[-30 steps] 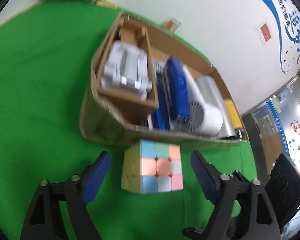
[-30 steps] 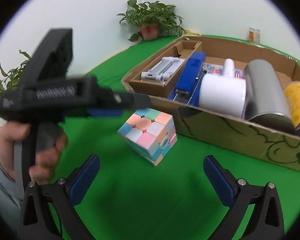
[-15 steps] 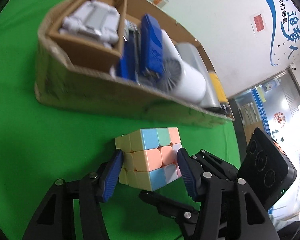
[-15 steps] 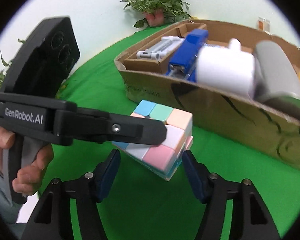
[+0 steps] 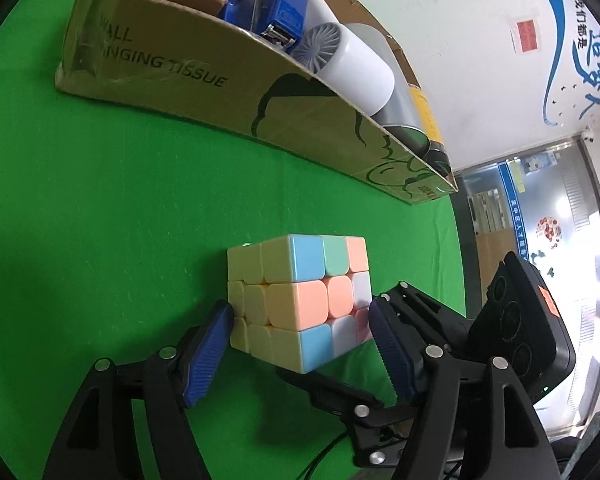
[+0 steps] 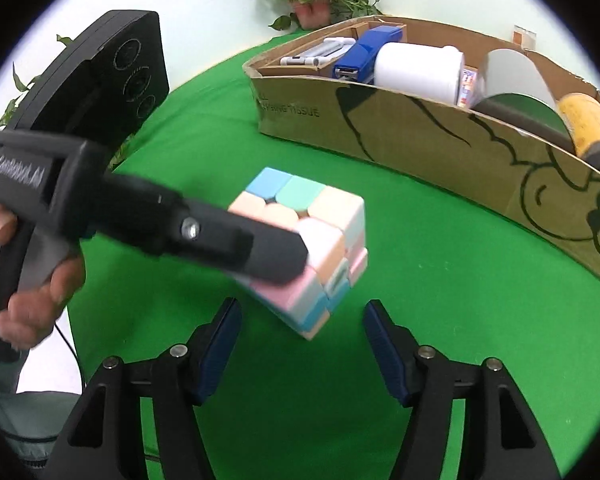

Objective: Organize rigid objects
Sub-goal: 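Move both grippers to the pastel Rubik's cube and close on it, then lift the Rubik's cube and lower it into the box beside the stapler, then open both grippers and withdraw from the box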

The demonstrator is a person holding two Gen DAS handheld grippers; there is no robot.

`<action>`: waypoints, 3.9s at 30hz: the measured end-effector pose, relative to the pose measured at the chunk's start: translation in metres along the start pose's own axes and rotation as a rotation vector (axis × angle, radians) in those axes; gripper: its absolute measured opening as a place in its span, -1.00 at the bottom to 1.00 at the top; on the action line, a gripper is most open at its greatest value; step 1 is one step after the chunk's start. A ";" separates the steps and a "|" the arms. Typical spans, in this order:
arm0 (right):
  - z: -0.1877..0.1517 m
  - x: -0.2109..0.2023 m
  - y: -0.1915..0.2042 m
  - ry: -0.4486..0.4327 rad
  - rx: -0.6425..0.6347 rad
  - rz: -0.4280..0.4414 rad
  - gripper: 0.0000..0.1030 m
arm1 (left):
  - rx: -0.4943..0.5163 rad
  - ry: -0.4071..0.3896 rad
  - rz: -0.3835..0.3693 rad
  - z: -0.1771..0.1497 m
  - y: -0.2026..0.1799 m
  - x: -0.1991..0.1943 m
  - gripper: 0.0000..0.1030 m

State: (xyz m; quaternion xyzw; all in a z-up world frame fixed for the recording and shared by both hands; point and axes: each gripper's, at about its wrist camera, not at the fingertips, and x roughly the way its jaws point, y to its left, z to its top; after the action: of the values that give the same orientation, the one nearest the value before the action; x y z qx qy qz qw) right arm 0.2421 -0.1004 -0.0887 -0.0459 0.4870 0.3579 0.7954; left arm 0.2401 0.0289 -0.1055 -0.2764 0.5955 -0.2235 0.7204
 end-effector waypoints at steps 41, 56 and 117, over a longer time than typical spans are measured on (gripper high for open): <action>0.188 0.015 0.021 -0.243 -0.205 -0.217 -0.02 | 0.239 -0.278 0.126 0.147 -0.069 -0.117 0.29; 0.234 0.064 -0.061 -0.137 -0.003 -0.091 0.02 | 0.199 -0.187 0.113 0.219 -0.061 -0.055 0.08; 0.007 -0.124 -0.040 -0.344 0.250 -0.576 0.76 | 0.416 -0.635 0.584 0.000 -0.153 -0.064 0.99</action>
State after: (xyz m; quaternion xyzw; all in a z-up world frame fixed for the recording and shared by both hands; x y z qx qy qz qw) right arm 0.2384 -0.1917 0.0045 -0.0228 0.3530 0.0593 0.9335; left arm 0.2293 -0.0433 0.0431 -0.0020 0.3415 -0.0305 0.9394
